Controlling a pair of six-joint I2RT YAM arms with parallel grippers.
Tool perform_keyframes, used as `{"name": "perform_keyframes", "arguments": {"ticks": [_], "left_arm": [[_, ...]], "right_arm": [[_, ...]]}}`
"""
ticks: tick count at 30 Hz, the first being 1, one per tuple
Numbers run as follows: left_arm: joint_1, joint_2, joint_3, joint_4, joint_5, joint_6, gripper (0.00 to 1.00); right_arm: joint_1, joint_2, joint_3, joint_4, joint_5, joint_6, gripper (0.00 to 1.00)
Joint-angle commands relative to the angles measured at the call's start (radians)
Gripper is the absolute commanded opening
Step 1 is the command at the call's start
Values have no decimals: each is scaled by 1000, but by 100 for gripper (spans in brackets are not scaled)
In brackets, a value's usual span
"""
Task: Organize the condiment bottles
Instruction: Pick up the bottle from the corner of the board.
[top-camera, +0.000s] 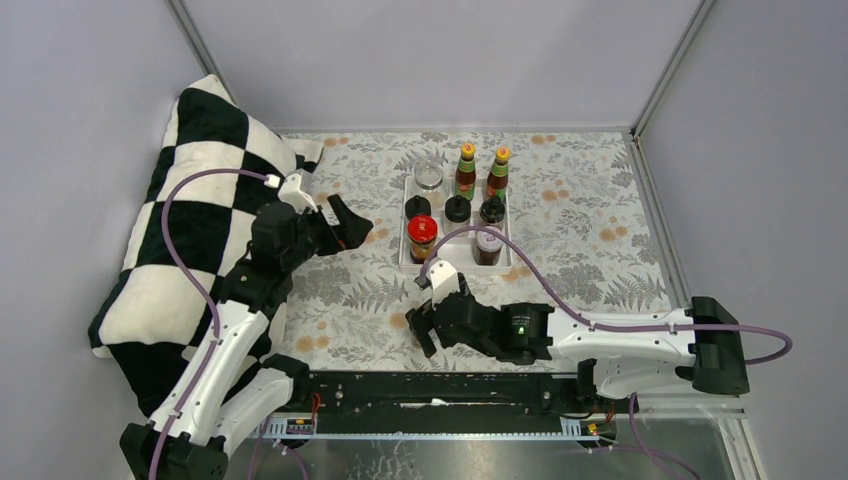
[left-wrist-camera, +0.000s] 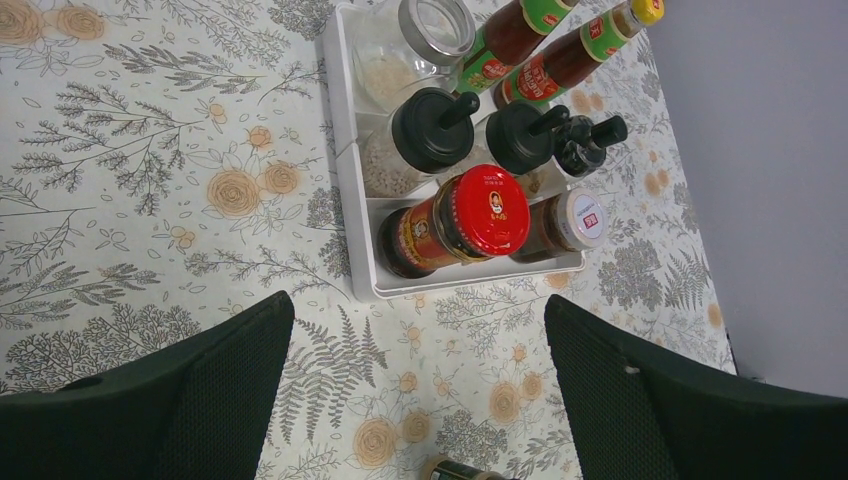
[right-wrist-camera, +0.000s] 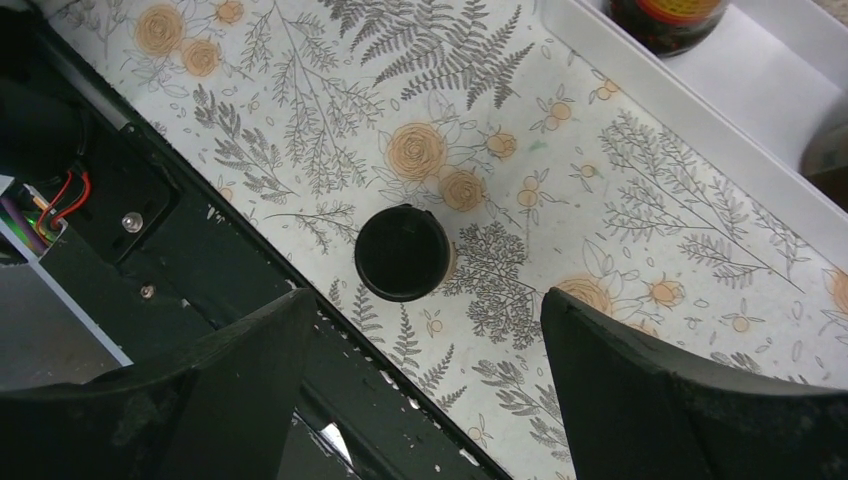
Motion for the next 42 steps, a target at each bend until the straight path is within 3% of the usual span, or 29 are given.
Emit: {"name": "perform_keyframes", "arguments": {"ticks": [1,15,25,34,42], "left_arm": [[9,-14,-8,20,23,16,99],[9,-37,-15,11,28,11,99],[9,-48,-24,9,31,10,99],[9,-57,-34,10,37,9,99],[10,-73,-47,-1,49,5,99]], "right_arm": [[15,29,-30,118,-41,-31,89],[29,151,-58,212,-5,-37,79],[29,200,-22,233,26,-53,66],[29,207,-1,237,45,-58,47],[29,151,42,175,99,-77,46]]}}
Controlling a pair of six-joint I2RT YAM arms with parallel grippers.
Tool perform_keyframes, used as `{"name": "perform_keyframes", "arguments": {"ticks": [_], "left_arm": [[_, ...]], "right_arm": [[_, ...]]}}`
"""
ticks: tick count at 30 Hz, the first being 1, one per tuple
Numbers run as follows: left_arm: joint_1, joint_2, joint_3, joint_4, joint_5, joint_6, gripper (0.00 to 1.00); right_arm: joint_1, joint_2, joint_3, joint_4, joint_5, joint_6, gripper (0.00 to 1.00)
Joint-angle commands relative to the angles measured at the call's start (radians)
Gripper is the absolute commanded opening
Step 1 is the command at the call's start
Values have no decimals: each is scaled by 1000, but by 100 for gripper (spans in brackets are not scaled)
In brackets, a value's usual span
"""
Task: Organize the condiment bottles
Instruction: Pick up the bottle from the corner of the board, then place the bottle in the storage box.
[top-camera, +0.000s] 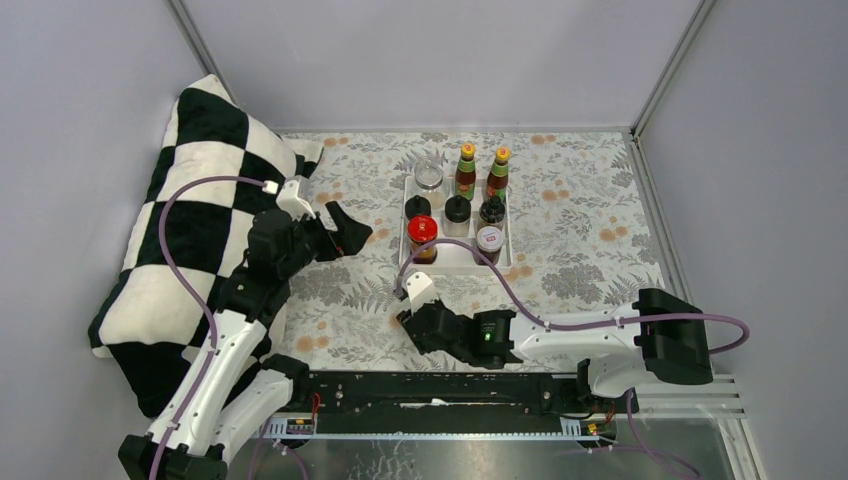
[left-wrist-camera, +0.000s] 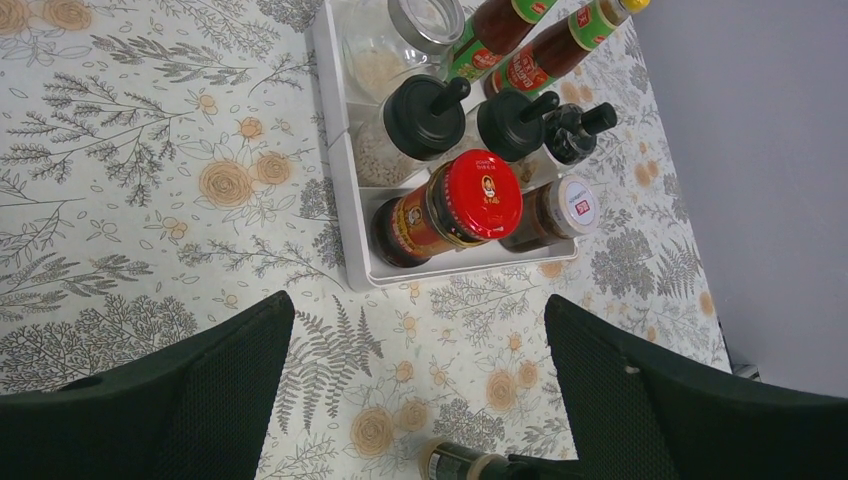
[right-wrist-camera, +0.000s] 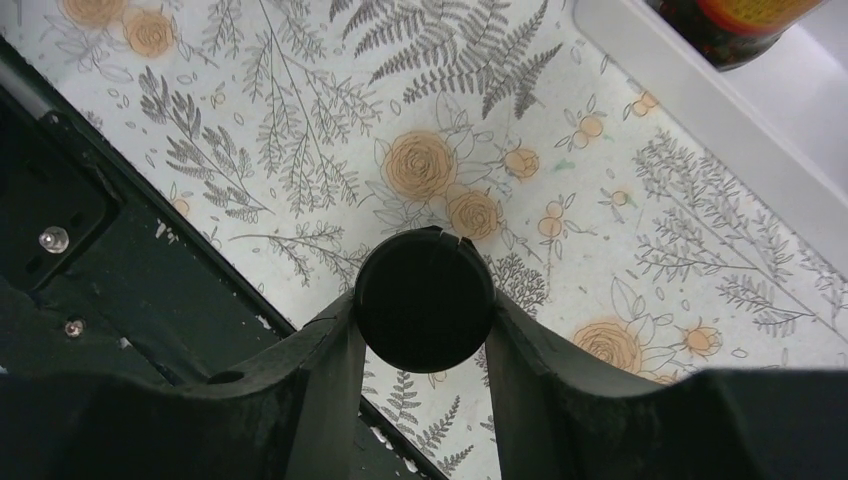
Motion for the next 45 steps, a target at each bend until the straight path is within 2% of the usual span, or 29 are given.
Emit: {"name": "perform_keyframes", "arguments": {"ticks": [1,11,14,21,30,35,45], "left_arm": [[9,-21,-12,0,33,5,99],[9,-46,-43,7,52,-4,99],[10,-52,-47,9,59,-11,99],[9,-58,-32,1,64,-8,99],[9,-56,-27,-1,67,-10,99],[10,-57,-27,-2,67,-9,99],[10,-54,-40,7,66,-10,99]], "right_arm": [[10,-70,76,-26,94,-29,46],[5,-166,239,-195,259,-133,47],[-32,-179,299,-239,272,-170,47],[-310,-233,361,-251,105,-218,47],[-585,-146,460,-269,-102,-239,47],[-640,-77,458,-256,-186,-232,46],[-641,-39,271,-131,-189,-224,46]]}}
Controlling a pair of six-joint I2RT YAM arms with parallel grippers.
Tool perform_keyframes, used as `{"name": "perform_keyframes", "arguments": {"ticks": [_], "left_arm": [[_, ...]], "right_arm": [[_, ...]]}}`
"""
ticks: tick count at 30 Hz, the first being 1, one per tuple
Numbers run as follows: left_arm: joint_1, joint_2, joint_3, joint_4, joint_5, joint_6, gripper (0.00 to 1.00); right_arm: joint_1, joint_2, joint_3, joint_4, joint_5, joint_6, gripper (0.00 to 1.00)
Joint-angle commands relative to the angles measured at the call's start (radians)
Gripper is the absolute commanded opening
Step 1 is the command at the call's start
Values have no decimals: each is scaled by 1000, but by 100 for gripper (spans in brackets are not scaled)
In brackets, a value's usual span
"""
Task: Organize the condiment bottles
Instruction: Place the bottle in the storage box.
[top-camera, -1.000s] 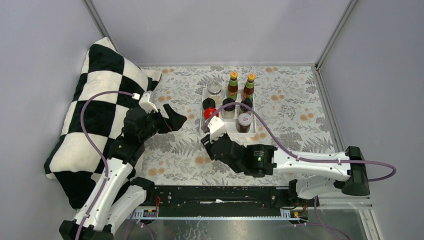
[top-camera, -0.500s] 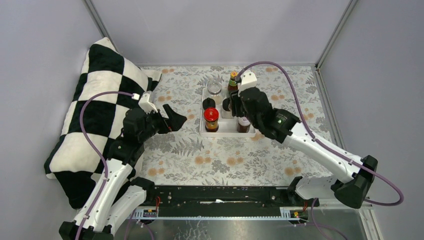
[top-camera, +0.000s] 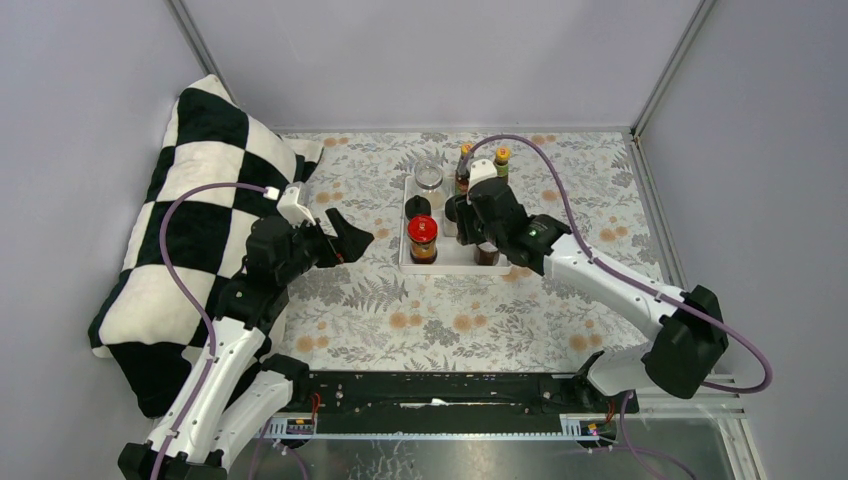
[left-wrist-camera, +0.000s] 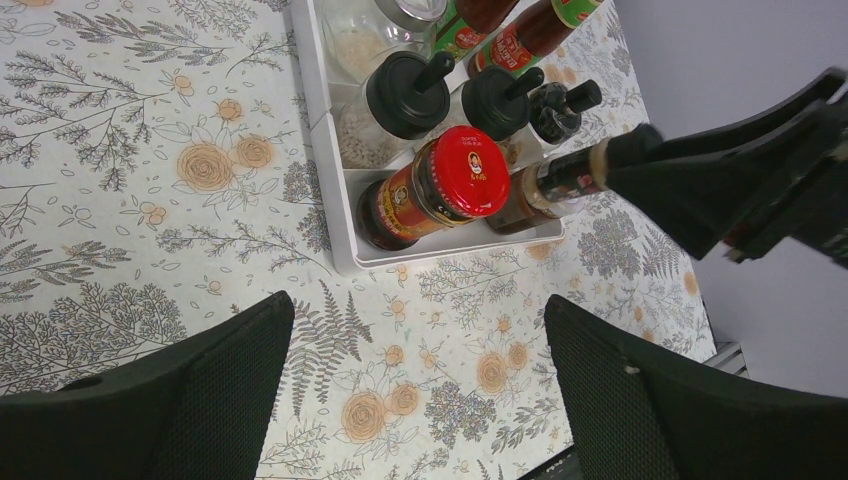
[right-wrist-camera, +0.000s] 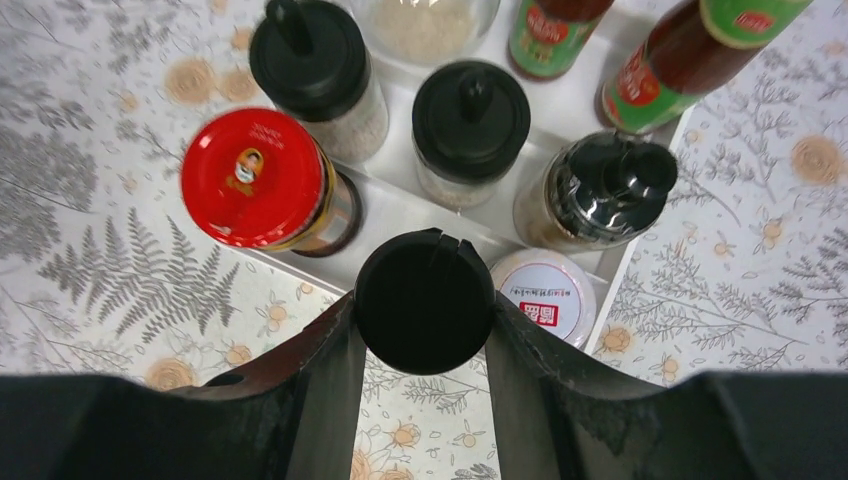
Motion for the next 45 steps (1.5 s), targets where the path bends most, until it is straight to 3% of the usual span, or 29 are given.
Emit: {"name": "perform_keyframes", "arguments": {"ticks": [1,23,33,45], "left_arm": [[10,-8,-4,10,21,-3,99],[9,-3,-25,25,18,-6,99],[9,-2,-28,24,15,-4,99],[10,0,-26,25,14,-6,99]], "right_arm": [[-1,17,-52,101,-5,-7,46],[-1,121,-190,329,-28,-20,46],[-1,174,-198,364,-35,-18,47],[-2,199,-203,367,-38,-9,54]]}}
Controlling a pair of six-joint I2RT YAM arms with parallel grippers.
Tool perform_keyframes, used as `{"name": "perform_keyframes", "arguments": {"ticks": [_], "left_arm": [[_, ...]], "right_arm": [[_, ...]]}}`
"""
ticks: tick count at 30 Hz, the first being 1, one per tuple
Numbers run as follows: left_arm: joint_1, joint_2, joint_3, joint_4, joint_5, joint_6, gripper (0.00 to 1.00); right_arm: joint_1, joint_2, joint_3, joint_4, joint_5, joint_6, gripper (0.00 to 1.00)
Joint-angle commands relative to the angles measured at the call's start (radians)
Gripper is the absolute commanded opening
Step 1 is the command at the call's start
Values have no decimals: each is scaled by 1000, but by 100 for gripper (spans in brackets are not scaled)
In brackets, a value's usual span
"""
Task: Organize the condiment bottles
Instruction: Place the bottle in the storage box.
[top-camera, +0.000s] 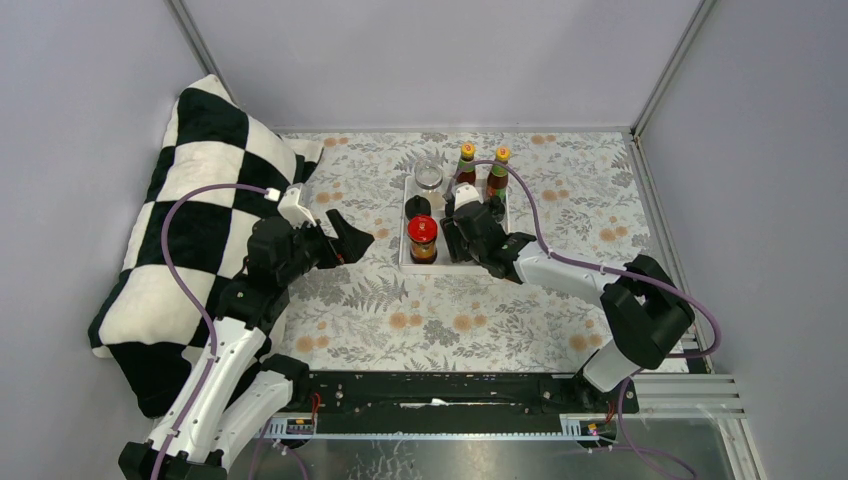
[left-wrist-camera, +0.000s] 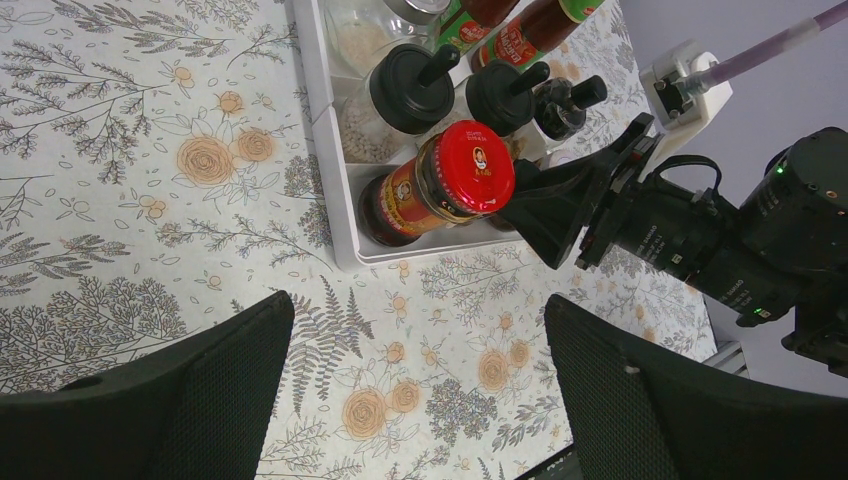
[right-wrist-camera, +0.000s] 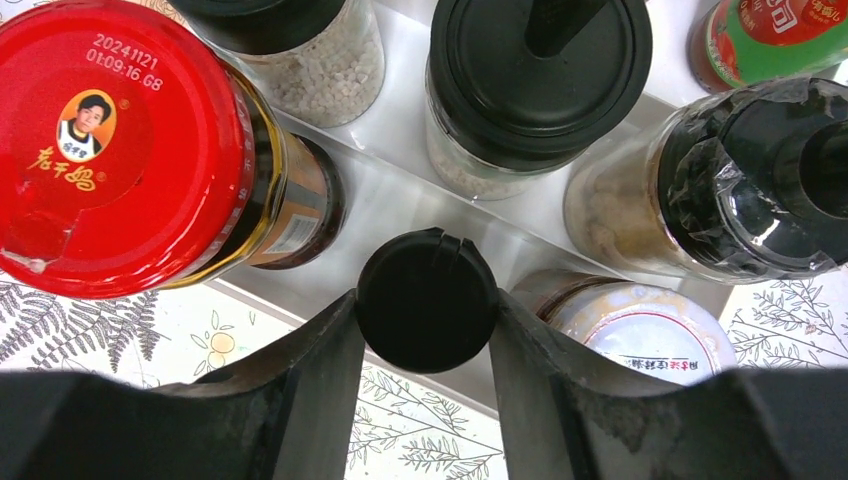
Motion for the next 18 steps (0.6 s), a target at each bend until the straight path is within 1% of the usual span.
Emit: {"name": "perform_keyframes", "arguments": {"ticks": [1,3,6,8,13,18], "left_arm": [[10,-1,-15,22,13,-1,99],[9,-2,-15,21,13,-2,99],[10,0,-14,22,13,-2,99],[10,-1,-13,23,15,-3,99],[10,-3,-9,15,12,2,99],[10,-6,-1,4,8,6,99]], "right_arm": [[-2,8,6,50,-16,1,56],[-2,6,5,47,-15,3,64],[-1,2,0,47,-15,4,68],[-1,-2,0,44,-17,3,74],[-1,-32,0,26,-15,4,82],[-2,-113,-7,-10,-10,12,88]]}}
